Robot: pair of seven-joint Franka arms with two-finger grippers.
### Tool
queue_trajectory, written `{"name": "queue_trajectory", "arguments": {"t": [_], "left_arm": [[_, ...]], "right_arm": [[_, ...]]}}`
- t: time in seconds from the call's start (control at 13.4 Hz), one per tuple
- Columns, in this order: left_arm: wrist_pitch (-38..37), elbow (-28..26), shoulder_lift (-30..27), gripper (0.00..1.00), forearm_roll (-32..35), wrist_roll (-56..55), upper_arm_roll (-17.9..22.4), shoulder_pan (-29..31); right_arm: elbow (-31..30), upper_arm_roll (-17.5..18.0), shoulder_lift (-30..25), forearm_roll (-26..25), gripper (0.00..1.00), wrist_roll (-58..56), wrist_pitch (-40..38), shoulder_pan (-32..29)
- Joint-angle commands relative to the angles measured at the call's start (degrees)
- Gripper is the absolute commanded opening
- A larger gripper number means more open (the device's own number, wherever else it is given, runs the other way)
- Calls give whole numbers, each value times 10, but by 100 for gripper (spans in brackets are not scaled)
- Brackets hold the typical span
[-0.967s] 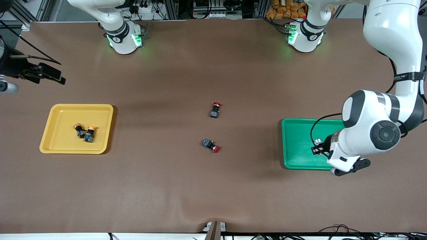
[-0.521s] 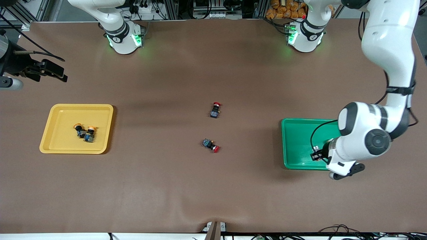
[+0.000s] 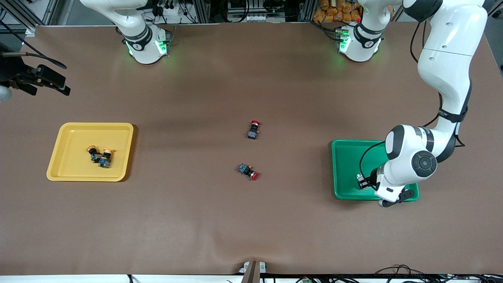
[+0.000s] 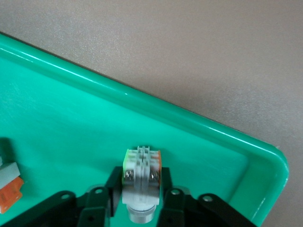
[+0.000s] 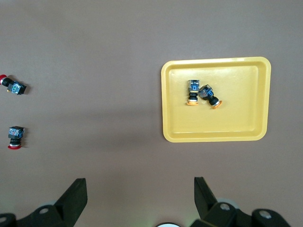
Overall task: Place green and yellow buttons in trays
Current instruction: 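Place the green button in the green tray while the right gripper returns to rest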
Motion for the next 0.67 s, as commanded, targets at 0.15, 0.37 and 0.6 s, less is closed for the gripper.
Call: {"name": "queue_trajectory", "arguments": {"t": [0.15, 0.37, 0.6], "left_arm": [[-45, 4, -53, 100, 3, 4, -2, 0], [-113, 36, -84, 100, 3, 20, -2, 0], [-146, 45, -112, 100, 3, 64, -7, 3]], "right_arm": [[42, 9, 20, -9, 100, -4, -14, -13], [43, 9, 18, -7, 100, -3, -37, -26], [43, 9, 18, -8, 100, -4, -52, -28]]}}
